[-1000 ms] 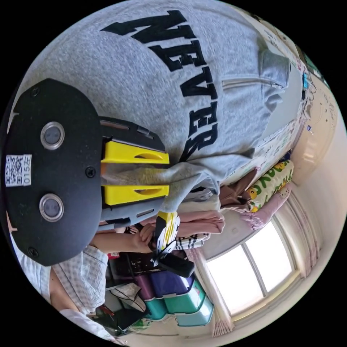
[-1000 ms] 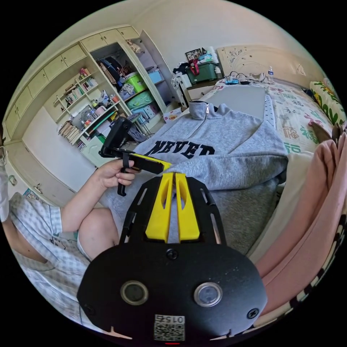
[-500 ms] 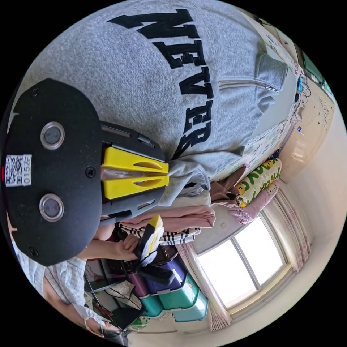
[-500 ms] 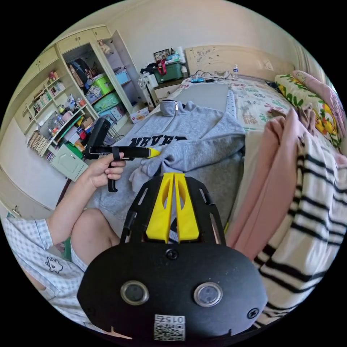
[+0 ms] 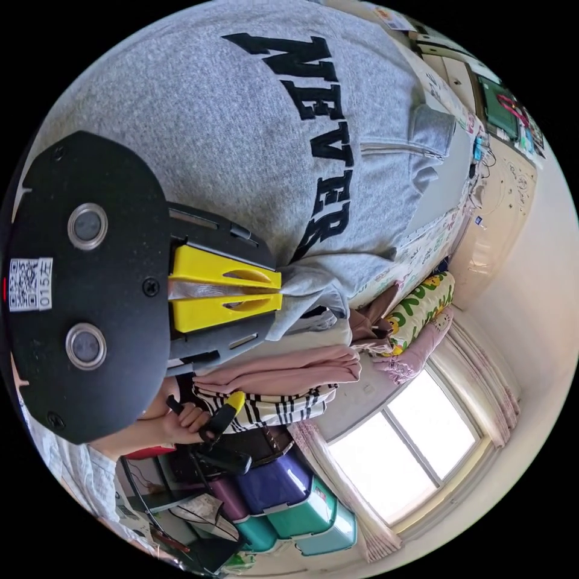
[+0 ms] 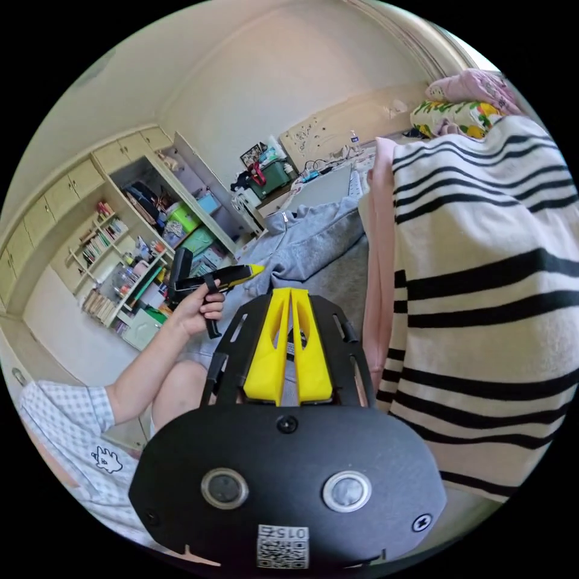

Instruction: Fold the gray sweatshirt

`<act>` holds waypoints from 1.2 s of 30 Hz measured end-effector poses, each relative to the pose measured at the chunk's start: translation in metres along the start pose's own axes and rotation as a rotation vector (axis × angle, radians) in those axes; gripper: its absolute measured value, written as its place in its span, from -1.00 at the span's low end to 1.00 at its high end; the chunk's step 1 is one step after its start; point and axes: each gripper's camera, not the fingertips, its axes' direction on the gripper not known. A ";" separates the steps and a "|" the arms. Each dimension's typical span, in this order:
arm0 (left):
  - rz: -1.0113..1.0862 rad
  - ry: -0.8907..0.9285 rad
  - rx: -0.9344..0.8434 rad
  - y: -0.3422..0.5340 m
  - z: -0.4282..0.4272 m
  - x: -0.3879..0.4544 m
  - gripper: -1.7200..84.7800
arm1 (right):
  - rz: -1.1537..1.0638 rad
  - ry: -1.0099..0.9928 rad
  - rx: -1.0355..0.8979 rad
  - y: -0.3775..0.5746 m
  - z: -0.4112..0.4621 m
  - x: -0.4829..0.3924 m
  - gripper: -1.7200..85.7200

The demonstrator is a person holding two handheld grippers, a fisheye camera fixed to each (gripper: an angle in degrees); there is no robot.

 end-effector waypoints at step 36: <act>0.239 -0.016 -0.353 -0.020 -0.006 0.025 -0.87 | -0.668 0.065 -0.384 -0.140 0.075 -0.204 -0.66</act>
